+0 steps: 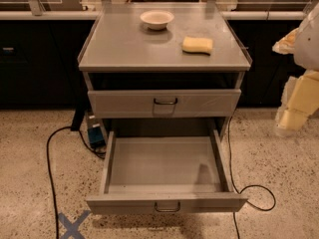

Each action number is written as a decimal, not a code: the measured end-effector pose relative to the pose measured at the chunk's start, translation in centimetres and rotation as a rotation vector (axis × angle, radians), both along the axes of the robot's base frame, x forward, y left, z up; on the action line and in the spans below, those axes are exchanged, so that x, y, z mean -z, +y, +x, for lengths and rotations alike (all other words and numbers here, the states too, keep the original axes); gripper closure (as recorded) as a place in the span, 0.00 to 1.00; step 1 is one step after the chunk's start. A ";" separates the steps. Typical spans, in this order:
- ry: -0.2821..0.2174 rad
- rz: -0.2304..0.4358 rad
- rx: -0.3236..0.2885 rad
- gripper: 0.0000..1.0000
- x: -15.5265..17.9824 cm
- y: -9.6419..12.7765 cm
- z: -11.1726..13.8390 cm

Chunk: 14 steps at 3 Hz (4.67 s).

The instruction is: Close middle drawer

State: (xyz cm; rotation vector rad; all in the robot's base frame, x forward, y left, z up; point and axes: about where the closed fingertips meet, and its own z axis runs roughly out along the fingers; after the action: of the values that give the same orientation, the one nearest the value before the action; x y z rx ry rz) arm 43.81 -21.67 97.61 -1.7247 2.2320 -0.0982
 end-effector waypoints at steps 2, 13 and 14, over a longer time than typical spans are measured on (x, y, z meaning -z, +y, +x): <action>-0.019 0.034 0.000 0.19 1.6 0.3 0.2; 0.323 0.623 0.139 1.00 34.4 3.4 -8.8; 0.334 0.628 0.149 1.00 35.9 4.0 -9.4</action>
Offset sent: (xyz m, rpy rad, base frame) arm 0.0053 0.0038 -0.0436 0.0778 -0.0126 0.0024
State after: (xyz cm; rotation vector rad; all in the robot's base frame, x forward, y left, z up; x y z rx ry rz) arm 34.42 -17.64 61.72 -1.2937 2.2608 0.8218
